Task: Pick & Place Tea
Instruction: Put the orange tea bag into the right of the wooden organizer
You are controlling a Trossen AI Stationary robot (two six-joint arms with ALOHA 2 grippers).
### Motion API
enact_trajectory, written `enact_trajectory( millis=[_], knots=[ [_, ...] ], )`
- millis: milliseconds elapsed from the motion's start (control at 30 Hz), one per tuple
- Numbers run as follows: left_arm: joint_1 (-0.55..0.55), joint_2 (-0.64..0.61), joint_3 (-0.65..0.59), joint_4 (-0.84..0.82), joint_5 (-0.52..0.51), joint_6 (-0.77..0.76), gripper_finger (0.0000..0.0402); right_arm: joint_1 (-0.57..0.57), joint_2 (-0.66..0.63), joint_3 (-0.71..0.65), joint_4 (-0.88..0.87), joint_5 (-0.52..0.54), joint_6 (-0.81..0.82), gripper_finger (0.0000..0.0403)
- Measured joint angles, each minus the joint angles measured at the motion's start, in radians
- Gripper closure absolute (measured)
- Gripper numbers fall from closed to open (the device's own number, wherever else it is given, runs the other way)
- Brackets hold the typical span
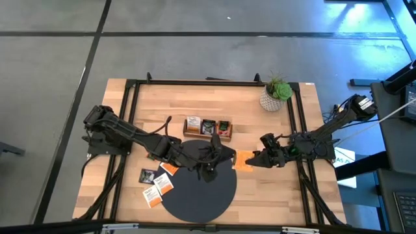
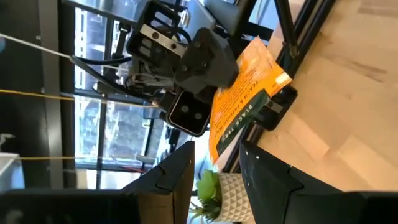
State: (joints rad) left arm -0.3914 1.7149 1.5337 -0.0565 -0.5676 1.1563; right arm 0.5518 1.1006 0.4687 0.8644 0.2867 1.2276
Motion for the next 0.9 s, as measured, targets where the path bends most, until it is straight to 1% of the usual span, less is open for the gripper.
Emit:
enact_trajectory(
  millis=[233,433,600,900],
  knots=[
    [-0.007,0.0,0.0,0.0,0.004,0.074,0.0276,-0.016,0.031,0.009,0.0,0.014,0.002,0.0387],
    [-0.009,0.0,0.0,-0.025,0.023,0.081,0.028,-0.038,0.035,0.009,0.0,0.015,0.025,0.0366],
    [-0.009,0.001,0.0,-0.033,0.02,0.08,0.03,-0.04,0.035,0.009,0.0,0.017,0.016,0.036],
    [-0.009,0.001,0.0,-0.034,0.017,0.079,0.0349,-0.04,0.035,0.009,0.0,0.019,-0.002,0.0358]
  ],
)
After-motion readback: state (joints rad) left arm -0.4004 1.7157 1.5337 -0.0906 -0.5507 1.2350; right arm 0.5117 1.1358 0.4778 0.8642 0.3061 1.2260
